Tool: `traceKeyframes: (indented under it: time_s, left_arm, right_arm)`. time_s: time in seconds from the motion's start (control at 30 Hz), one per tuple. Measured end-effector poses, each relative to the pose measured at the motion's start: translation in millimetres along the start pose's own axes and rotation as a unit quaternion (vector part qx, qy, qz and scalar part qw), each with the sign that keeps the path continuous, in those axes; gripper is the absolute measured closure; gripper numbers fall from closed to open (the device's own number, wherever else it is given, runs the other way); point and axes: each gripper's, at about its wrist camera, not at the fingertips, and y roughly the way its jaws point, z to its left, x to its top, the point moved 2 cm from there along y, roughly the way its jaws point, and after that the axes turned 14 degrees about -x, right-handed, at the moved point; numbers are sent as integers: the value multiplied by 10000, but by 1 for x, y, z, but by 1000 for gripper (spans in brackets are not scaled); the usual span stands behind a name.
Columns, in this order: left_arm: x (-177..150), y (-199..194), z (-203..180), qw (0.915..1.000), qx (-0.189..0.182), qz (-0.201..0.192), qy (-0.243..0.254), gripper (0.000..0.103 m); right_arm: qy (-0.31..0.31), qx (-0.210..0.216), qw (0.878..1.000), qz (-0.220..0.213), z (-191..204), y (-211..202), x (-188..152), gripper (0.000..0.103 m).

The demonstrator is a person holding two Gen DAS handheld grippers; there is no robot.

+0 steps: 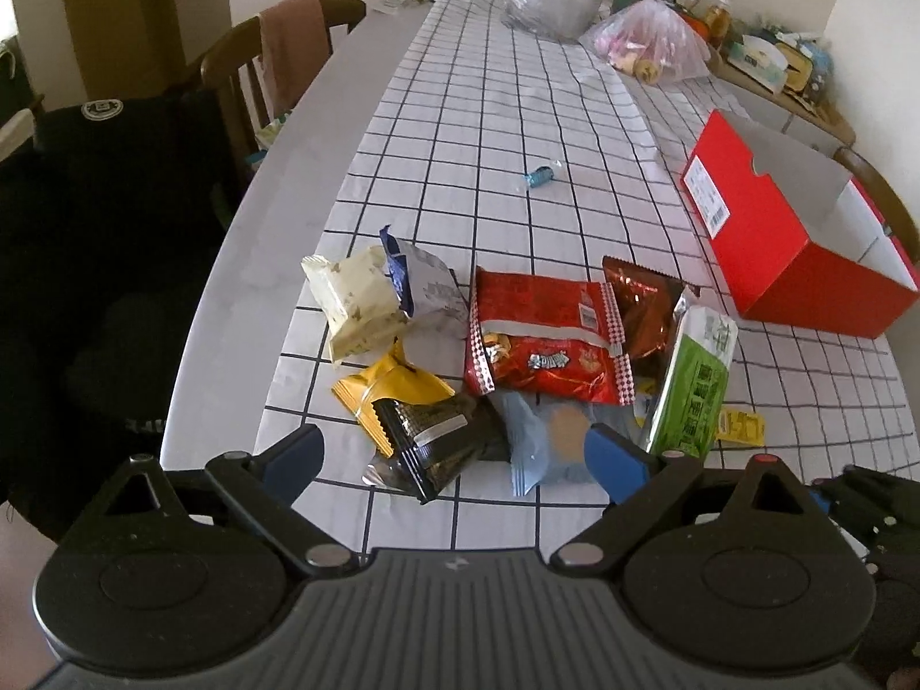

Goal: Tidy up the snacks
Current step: 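Lower both tools to the pile and grasp black candy packets with each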

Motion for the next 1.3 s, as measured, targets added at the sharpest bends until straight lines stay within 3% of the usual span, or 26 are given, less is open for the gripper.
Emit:
traceKeyframes:
  time_s: [0.13, 0.27, 0.47, 0.57, 0.8, 1.03, 1.1, 1.3]
  left_arm:
    - [-4, 5, 1, 9998, -97, 82, 126, 13]
    - [-6, 12, 3, 9994, -113, 78, 319, 13]
    - [7, 36, 24, 9993, -179, 318, -104, 14]
    - [12, 48, 25, 9991, -77, 419, -12, 15]
    - [6, 69, 21, 9969, 155, 680, 375, 30]
    - [11, 72, 24, 9971, 84, 721, 247, 41]
    - [12, 72, 26, 9973, 16, 720, 158, 52]
    - [11, 67, 25, 9975, 32, 704, 40, 62]
  right_arm:
    - [24, -28, 9999, 109, 2, 12, -2, 47]
    - [-10, 7, 9999, 133, 3, 18, -2, 51]
    - [-4, 23, 9999, 136, 6, 23, -3, 59]
    - [-31, 22, 9999, 108, 7, 25, -2, 61]
    - [-31, 53, 9999, 85, 6, 25, -1, 66]
    - [21, 54, 10000, 48, 5, 23, -2, 72]
    - [63, 44, 10000, 34, 4, 21, -3, 73]
    - [233, 7, 9997, 10, -3, 14, -8, 76]
